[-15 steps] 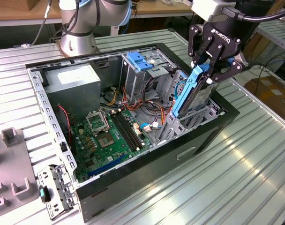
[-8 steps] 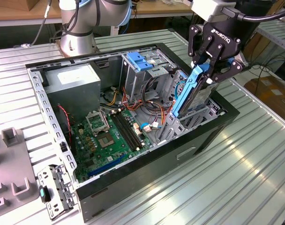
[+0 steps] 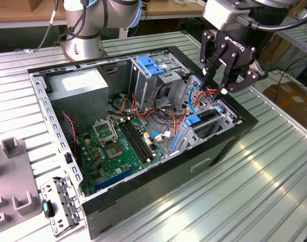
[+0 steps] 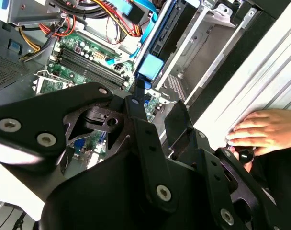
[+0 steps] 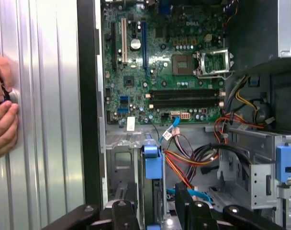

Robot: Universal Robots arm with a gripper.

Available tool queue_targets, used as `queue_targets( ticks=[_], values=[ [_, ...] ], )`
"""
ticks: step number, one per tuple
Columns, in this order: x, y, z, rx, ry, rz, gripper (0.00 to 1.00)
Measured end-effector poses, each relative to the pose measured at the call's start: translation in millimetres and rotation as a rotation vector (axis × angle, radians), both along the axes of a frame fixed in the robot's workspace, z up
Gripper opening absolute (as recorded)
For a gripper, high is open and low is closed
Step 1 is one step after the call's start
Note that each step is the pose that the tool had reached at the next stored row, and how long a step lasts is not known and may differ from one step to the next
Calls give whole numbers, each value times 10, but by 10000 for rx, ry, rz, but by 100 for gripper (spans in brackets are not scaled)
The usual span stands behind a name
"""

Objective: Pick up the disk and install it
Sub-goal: 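Insert the disk into the insertion slot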

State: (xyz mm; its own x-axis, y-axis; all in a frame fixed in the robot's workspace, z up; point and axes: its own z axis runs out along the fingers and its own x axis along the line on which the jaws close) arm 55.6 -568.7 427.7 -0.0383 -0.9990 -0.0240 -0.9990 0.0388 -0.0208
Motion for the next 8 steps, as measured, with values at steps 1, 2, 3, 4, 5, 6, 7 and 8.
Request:
queue_targets(
  ticks=[1,2,3,4,5,6,7,8],
  values=[
    [0,0,-26,1,0,0,45],
    [0,-1,-44,1,0,0,45],
    [0,-1,-73,0,0,-1,45],
    [0,-2,-102,2,0,-1,45],
    [0,-2,-121,1,0,0,45],
    [0,-3,-141,1,0,0,43],
    [0,-3,-160,1,0,0,43],
    [0,-4,-184,0,0,0,37]
  ],
)
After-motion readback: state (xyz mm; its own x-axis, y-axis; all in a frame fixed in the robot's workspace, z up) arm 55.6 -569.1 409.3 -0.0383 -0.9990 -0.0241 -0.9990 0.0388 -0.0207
